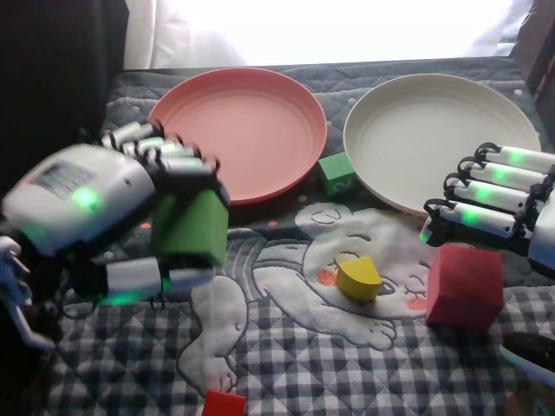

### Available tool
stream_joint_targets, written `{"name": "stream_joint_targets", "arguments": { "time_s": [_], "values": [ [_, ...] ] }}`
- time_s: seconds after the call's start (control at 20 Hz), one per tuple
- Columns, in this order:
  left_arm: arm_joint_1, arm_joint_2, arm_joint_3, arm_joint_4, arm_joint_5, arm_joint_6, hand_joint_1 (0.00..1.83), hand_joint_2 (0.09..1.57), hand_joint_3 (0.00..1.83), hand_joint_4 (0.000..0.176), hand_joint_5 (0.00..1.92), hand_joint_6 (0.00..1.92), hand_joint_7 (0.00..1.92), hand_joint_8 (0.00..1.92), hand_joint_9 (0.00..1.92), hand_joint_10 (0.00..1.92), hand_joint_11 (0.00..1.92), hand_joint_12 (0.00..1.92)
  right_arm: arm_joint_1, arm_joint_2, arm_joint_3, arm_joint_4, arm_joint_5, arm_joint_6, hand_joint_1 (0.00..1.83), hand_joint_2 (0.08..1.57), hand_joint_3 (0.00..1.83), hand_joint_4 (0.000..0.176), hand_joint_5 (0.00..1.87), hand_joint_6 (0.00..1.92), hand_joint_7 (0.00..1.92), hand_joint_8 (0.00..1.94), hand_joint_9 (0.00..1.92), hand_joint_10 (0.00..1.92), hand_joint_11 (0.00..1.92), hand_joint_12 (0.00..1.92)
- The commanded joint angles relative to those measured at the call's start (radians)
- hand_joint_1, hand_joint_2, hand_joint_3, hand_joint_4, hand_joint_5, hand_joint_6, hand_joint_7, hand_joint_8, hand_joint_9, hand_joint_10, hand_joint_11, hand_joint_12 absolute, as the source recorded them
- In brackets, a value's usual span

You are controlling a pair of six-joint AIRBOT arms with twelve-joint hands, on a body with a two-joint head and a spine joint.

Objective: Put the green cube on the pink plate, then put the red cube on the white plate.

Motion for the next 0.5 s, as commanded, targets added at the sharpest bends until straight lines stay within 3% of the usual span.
{"name": "stream_joint_targets", "arguments": {
  "time_s": [0.0,0.05,0.1,0.2,0.35,0.4,0.45],
  "values": [
    [-0.021,0.006,0.006,0.0,-0.163,-0.003,1.07,1.36,0.0,0.0,0.66,1.59,0.45,1.65,0.37,1.05,0.11,1.64,0.01,-0.004,0.005,0.021,-0.114,0.003,0.76,0.46,0.97,0.0,0.05,1.12,0.05,1.25,0.0,1.3,0.0,1.69],
    [-0.033,0.006,0.016,-0.005,-0.172,-0.003,1.07,1.36,0.0,0.0,0.66,1.6,0.46,1.63,0.37,1.01,0.07,1.59,0.01,-0.005,0.005,0.021,-0.114,0.003,0.76,0.47,0.97,0.0,0.05,1.1,0.04,1.23,0.0,1.27,0.0,1.67],
    [-0.051,0.004,0.031,-0.013,-0.179,-0.003,1.09,1.32,0.0,0.0,0.7,1.51,0.53,1.56,0.48,0.82,0.15,1.44,0.01,-0.007,0.007,0.021,-0.114,0.003,0.75,0.5,0.94,0.0,0.06,1.06,0.08,1.12,0.0,1.21,0.0,1.68],
    [-0.085,-0.006,0.067,-0.038,-0.168,-0.003,1.1,1.31,0.0,0.0,0.73,1.42,0.54,1.59,0.51,0.87,0.25,1.53,0.01,-0.01,0.009,0.021,-0.114,0.003,0.73,0.51,0.9,0.0,0.05,1.0,0.09,1.03,0.0,1.14,0.0,1.62],
    [-0.143,-0.033,0.137,-0.071,-0.101,-0.003,1.14,1.29,0.0,0.0,0.79,1.38,0.52,1.55,0.48,0.74,0.2,1.53,0.01,-0.019,0.014,0.021,-0.113,0.003,0.75,0.48,0.95,0.0,0.06,1.05,0.09,1.12,0.0,1.23,0.0,1.67],
    [-0.163,-0.043,0.157,-0.073,-0.073,-0.003,1.13,1.29,0.0,0.0,0.78,1.4,0.54,1.52,0.47,0.77,0.13,1.6,0.01,-0.02,0.015,0.021,-0.113,0.003,0.74,0.48,0.95,0.0,0.06,1.05,0.09,1.11,0.0,1.23,0.0,1.67],
    [-0.191,-0.059,0.184,-0.073,-0.03,-0.003,1.13,1.28,0.0,0.0,0.79,1.38,0.56,1.5,0.45,0.91,0.15,1.68,0.01,-0.022,0.016,0.021,-0.113,0.003,0.74,0.49,0.94,0.0,0.06,1.05,0.09,1.11,0.0,1.24,0.0,1.69]
  ]
}}
